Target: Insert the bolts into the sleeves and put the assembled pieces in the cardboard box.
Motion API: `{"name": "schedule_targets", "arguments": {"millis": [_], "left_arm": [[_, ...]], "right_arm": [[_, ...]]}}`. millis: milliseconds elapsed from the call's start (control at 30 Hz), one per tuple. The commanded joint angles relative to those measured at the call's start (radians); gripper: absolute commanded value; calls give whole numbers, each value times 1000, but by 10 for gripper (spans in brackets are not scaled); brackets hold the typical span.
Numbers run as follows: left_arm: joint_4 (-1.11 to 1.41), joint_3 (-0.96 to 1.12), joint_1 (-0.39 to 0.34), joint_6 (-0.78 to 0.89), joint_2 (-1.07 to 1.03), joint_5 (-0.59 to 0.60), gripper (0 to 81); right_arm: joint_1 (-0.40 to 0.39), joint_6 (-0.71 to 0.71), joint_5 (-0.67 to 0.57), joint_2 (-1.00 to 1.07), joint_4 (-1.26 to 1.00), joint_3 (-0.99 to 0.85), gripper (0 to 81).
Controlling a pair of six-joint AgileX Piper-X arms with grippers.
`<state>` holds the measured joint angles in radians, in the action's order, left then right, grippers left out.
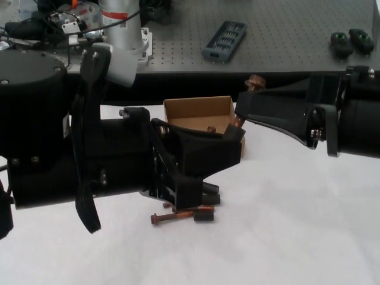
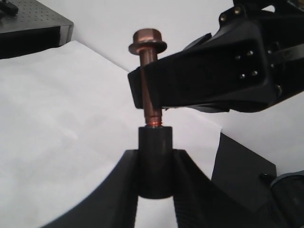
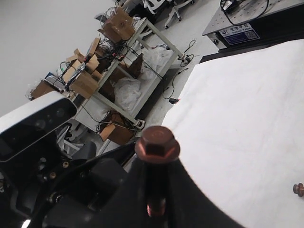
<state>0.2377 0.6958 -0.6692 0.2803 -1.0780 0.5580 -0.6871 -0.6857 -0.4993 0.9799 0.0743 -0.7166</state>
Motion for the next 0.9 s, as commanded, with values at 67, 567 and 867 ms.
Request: {"name": "schedule_targets", "arguments": {"millis": [67, 567, 867], "left_arm": [[109, 11, -1, -26, 10, -23, 6], [146, 11, -1, -30, 10, -37, 6], [146, 11, -1, -30, 10, -37, 6]], "right_arm": [[-3, 35, -54, -3, 79, 1, 19], [-3, 54, -57, -3, 83, 1, 19], [-3, 54, -22, -3, 65, 1, 302]]}}
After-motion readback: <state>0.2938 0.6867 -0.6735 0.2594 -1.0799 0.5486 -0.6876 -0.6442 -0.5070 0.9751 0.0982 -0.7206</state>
